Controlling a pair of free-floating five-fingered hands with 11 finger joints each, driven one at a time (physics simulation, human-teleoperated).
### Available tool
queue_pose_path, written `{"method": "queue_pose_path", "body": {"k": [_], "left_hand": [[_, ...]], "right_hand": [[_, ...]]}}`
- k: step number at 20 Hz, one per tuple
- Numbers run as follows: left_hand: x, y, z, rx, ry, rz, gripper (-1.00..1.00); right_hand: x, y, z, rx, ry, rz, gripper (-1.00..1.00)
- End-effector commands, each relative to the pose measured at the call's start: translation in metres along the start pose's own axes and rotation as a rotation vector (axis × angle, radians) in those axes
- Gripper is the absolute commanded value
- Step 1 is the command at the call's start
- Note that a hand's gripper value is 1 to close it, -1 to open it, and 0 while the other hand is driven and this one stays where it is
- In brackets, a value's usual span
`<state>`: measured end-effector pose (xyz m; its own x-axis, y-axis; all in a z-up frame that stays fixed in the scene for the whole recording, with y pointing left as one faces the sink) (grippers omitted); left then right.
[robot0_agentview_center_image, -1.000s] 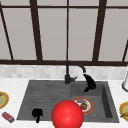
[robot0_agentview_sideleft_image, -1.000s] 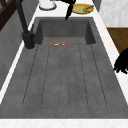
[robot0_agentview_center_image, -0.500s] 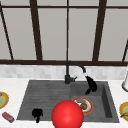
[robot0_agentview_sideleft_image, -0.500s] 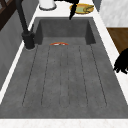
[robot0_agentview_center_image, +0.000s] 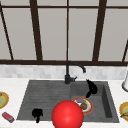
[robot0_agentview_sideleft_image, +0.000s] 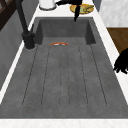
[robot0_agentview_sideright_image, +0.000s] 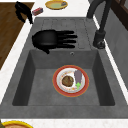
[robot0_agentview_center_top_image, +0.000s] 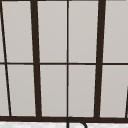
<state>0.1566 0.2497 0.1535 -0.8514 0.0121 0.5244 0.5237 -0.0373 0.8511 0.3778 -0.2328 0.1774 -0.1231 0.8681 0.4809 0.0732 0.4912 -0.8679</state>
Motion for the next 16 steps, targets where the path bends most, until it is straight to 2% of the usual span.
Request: {"method": "queue_pose_path", "body": {"k": [1,10,12,16], "left_hand": [[0.0,0.0,0.0,0.0,0.0,0.0,0.0],[0.0,0.0,0.0,0.0,0.0,0.0,0.0],[0.0,0.0,0.0,0.0,0.0,0.0,0.0],[0.0,0.0,0.0,0.0,0.0,0.0,0.0]], "right_hand": [[0.008,0.006,0.007,0.114,0.062,0.075,-1.0],[0.034,0.022,0.025,0.296,0.179,0.133,-1.0],[0.031,0.023,0.037,0.337,0.199,0.113,-1.0],[0.035,0.034,0.051,0.383,0.246,0.109,-1.0]]}}
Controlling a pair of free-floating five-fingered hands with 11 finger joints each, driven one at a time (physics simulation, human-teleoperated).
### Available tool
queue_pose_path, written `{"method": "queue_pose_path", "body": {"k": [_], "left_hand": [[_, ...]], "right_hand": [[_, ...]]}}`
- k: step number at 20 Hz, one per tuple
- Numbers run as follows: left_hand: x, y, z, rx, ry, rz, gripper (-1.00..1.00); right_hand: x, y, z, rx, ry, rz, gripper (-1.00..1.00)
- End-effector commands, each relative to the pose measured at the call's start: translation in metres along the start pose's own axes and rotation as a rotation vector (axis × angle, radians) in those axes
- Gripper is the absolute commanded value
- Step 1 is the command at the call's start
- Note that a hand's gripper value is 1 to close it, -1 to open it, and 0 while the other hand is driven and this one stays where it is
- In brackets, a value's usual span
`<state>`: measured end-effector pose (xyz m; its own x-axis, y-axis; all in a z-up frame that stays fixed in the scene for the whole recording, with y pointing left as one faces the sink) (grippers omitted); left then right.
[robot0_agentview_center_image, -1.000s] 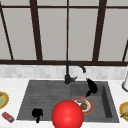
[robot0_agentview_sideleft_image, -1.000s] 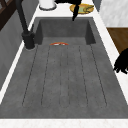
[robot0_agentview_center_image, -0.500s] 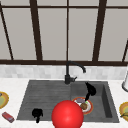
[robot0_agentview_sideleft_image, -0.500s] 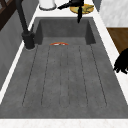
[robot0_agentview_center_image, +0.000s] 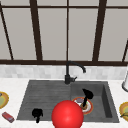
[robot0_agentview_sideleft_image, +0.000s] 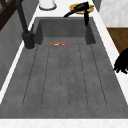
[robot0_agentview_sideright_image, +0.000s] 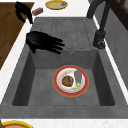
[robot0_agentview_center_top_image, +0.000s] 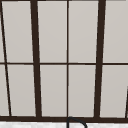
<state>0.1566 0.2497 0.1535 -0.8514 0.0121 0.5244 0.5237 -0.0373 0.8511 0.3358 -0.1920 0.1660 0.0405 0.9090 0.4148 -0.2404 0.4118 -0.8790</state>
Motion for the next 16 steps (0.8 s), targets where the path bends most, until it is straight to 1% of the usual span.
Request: {"method": "queue_pose_path", "body": {"k": [1,3,5,6,7,9,10,11,13,14,16], "left_hand": [[0.0,0.0,0.0,0.0,0.0,0.0,0.0],[0.0,0.0,0.0,0.0,0.0,0.0,0.0],[0.0,0.0,0.0,0.0,0.0,0.0,0.0],[0.0,0.0,0.0,0.0,0.0,0.0,0.0],[0.0,0.0,0.0,0.0,0.0,0.0,0.0],[0.0,0.0,0.0,0.0,0.0,0.0,0.0],[0.0,0.0,0.0,0.0,0.0,0.0,0.0],[0.0,0.0,0.0,0.0,0.0,0.0,0.0],[0.0,0.0,0.0,0.0,0.0,0.0,0.0],[0.0,0.0,0.0,0.0,0.0,0.0,0.0],[0.0,0.0,0.0,0.0,0.0,0.0,0.0]], "right_hand": [[0.0,0.014,0.011,0.064,0.089,0.033,-1.0],[0.0,0.021,0.018,0.065,0.113,0.022,-1.0],[-0.001,0.03,0.026,0.07,0.133,0.022,-1.0],[0.001,0.028,0.027,0.088,0.153,0.009,-1.0],[0.001,0.023,0.027,0.137,0.174,-0.012,-1.0],[0.0,0.02,0.028,0.175,0.215,0.001,-1.0],[0.001,0.014,0.028,0.174,0.228,0.028,-1.0],[0.006,0.011,0.03,0.181,0.228,0.06,-1.0],[0.007,0.01,0.036,0.227,0.24,0.114,-1.0],[0.008,0.009,0.038,0.231,0.258,0.135,-1.0],[0.009,0.006,0.042,0.246,0.285,0.161,-1.0]]}}
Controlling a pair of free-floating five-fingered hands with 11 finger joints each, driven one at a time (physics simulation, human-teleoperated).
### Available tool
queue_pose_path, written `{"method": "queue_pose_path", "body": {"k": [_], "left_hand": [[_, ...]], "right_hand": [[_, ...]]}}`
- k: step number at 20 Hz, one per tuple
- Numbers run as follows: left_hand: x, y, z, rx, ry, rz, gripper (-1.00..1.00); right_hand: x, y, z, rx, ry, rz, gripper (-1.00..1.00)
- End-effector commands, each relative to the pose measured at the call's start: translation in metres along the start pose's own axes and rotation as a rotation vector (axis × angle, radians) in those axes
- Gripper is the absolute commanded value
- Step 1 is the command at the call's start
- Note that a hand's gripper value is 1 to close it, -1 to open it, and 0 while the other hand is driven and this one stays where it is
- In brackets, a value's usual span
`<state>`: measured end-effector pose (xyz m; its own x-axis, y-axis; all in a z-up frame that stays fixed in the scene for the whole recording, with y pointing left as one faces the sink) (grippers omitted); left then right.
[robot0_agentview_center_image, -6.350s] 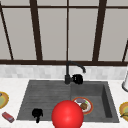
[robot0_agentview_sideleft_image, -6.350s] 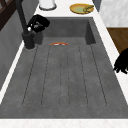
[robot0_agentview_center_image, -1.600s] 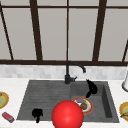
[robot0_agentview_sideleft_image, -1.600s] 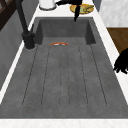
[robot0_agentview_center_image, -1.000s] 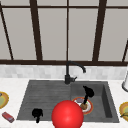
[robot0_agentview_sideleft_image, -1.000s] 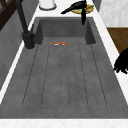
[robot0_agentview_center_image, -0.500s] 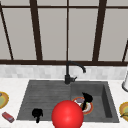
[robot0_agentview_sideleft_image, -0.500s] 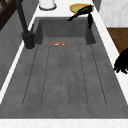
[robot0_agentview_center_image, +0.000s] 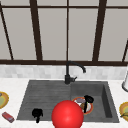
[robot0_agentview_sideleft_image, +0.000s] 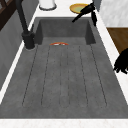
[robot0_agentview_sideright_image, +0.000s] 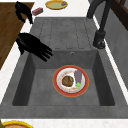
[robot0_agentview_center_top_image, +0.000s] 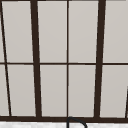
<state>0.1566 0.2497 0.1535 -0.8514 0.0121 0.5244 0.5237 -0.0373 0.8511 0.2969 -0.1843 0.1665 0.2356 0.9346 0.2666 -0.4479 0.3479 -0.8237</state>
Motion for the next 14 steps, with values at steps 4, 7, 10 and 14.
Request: {"method": "queue_pose_path", "body": {"k": [4,7,10,14], "left_hand": [[0.0,0.0,0.0,0.0,0.0,0.0,0.0],[0.0,0.0,0.0,0.0,0.0,0.0,0.0],[0.0,0.0,0.0,0.0,0.0,0.0,0.0],[0.0,0.0,0.0,0.0,0.0,0.0,0.0]], "right_hand": [[0.002,-0.007,0.016,0.035,0.098,0.14,-1.0],[0.002,-0.009,0.024,0.039,0.124,0.178,-1.0],[0.005,-0.02,0.03,0.033,0.131,0.15,-1.0],[0.002,-0.014,0.027,0.019,0.103,0.103,-1.0]]}}
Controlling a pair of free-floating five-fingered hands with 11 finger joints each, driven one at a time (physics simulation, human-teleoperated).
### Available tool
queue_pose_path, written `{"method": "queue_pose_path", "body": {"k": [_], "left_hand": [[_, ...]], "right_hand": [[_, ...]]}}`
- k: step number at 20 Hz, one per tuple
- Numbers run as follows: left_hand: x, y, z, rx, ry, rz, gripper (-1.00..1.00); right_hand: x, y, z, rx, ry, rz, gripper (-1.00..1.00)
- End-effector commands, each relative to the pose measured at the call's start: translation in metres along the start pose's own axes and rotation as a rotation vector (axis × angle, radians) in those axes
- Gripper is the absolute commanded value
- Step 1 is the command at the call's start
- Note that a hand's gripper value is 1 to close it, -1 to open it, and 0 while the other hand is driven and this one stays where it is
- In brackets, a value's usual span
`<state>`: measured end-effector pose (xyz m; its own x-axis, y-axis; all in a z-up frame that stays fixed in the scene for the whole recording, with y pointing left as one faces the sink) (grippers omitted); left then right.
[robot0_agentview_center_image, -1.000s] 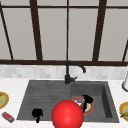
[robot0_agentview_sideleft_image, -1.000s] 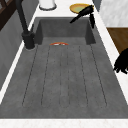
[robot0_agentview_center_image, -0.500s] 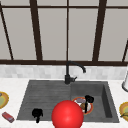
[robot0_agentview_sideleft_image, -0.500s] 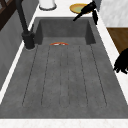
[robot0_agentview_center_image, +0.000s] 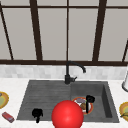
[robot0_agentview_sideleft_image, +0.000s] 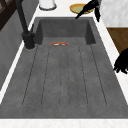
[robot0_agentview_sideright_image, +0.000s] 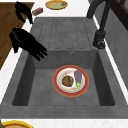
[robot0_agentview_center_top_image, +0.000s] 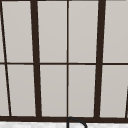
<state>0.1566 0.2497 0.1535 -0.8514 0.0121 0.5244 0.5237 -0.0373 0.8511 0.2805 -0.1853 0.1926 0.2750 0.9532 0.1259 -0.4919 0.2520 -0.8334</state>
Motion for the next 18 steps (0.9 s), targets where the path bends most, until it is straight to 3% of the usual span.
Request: {"method": "queue_pose_path", "body": {"k": [1,7,11,18], "left_hand": [[0.0,0.0,0.0,0.0,0.0,0.0,0.0],[0.0,0.0,0.0,0.0,0.0,0.0,0.0],[0.0,0.0,0.0,0.0,0.0,0.0,0.0],[0.0,0.0,0.0,0.0,0.0,0.0,0.0]], "right_hand": [[0.0,0.0,0.0,-0.002,-0.001,0.0,-1.0],[0.0,0.0,-0.001,0.0,0.001,0.001,-1.0],[-0.01,-0.012,0.005,0.033,-0.042,0.03,-1.0],[-0.028,-0.022,0.05,0.018,-0.076,0.032,-1.0]]}}
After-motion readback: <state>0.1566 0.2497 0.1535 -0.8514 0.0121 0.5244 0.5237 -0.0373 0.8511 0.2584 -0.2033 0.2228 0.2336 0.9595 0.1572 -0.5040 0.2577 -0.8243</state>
